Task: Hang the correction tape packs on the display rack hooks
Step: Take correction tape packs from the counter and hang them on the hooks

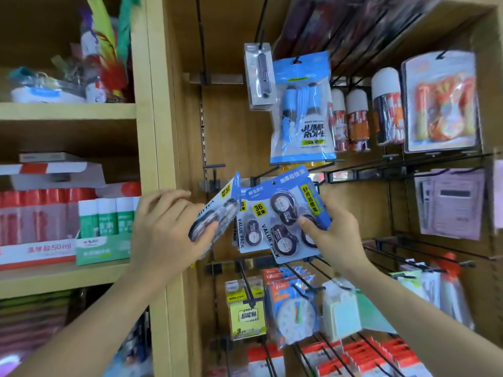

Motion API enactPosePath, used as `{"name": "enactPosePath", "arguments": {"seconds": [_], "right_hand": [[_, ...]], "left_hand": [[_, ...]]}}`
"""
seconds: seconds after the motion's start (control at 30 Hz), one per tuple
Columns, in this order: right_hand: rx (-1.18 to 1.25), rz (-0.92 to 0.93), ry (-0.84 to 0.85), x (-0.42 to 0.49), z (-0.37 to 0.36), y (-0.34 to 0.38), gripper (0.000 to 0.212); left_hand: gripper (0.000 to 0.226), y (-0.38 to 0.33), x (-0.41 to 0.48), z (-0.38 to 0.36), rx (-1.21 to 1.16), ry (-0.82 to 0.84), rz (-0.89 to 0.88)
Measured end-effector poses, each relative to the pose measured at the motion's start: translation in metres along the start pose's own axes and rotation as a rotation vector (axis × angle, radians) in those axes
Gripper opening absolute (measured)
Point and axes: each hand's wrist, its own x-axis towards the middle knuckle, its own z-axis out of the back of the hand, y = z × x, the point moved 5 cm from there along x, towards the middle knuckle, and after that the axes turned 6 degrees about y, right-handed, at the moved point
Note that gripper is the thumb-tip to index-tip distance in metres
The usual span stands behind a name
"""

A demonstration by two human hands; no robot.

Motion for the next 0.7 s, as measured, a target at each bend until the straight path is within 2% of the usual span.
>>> {"name": "enactPosePath", "arguments": {"seconds": [0.23, 0.5, 0.7], "right_hand": [[0.078, -0.081, 0.006, 0.008, -0.011, -0.021, 0.034], [-0.139, -0.139, 0.043, 0.050, -0.044, -0.064, 0.044], [-0.265, -0.306, 0.062, 0.066, -0.067, -0.094, 0.047]], "left_hand": [[0.027, 0.000, -0.001, -0.001, 0.010, -0.004, -0.001], [0.026, -0.002, -0.002, -0.002, 0.038, -0.023, -0.014], [0.028, -0.001, -0.003, -0.001, 0.009, -0.027, -0.003]]}}
